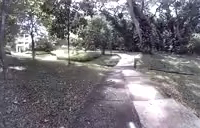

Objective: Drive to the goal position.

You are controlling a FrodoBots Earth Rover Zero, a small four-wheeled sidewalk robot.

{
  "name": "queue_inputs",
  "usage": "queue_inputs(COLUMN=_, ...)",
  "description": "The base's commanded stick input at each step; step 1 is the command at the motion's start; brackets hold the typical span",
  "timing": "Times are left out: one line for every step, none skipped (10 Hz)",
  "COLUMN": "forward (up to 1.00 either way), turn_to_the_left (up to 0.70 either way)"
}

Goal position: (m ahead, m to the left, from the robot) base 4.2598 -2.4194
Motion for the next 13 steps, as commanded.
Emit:
queue_inputs(forward=0.00, turn_to_the_left=-1.00)
queue_inputs(forward=0.00, turn_to_the_left=-1.00)
queue_inputs(forward=0.00, turn_to_the_left=-1.00)
queue_inputs(forward=0.00, turn_to_the_left=-1.00)
queue_inputs(forward=0.00, turn_to_the_left=-1.00)
queue_inputs(forward=0.00, turn_to_the_left=-1.00)
queue_inputs(forward=0.00, turn_to_the_left=-1.00)
queue_inputs(forward=0.00, turn_to_the_left=-1.00)
queue_inputs(forward=0.00, turn_to_the_left=-1.00)
queue_inputs(forward=0.00, turn_to_the_left=-0.89)
queue_inputs(forward=0.00, turn_to_the_left=-0.77)
queue_inputs(forward=0.00, turn_to_the_left=-0.65)
queue_inputs(forward=0.00, turn_to_the_left=-0.53)
